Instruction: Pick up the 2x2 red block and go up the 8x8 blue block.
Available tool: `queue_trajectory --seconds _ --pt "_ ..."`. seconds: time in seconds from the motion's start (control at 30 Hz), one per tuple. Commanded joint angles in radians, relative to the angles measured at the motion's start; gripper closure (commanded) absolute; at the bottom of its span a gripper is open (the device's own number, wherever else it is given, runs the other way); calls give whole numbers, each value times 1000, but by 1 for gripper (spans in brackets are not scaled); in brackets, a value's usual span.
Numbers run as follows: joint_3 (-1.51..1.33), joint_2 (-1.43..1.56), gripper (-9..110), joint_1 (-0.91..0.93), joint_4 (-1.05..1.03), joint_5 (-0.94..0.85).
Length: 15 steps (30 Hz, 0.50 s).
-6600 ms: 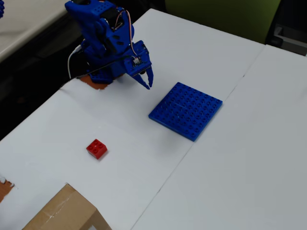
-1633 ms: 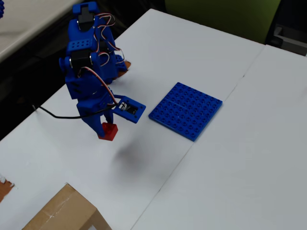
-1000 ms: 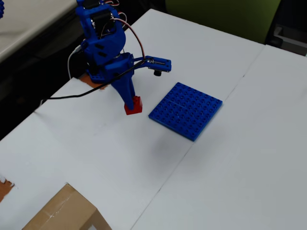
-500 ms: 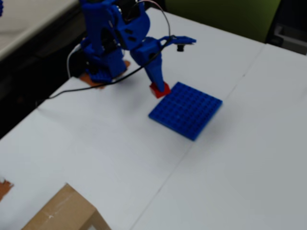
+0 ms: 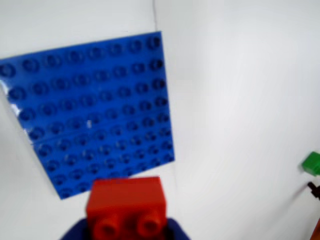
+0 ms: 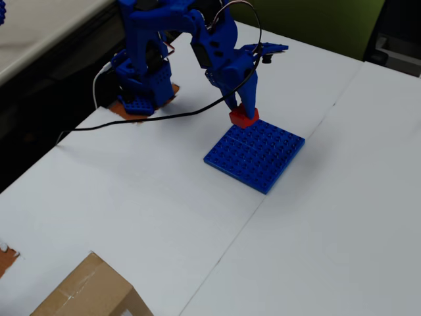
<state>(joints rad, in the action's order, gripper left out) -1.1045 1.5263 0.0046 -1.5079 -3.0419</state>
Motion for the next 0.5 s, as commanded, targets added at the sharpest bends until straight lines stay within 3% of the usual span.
queue_trajectory --seconds 0.0,0.47 --pt "57 -8 101 -20 5 -20" --pt "156 -72 101 -57 -54 -57"
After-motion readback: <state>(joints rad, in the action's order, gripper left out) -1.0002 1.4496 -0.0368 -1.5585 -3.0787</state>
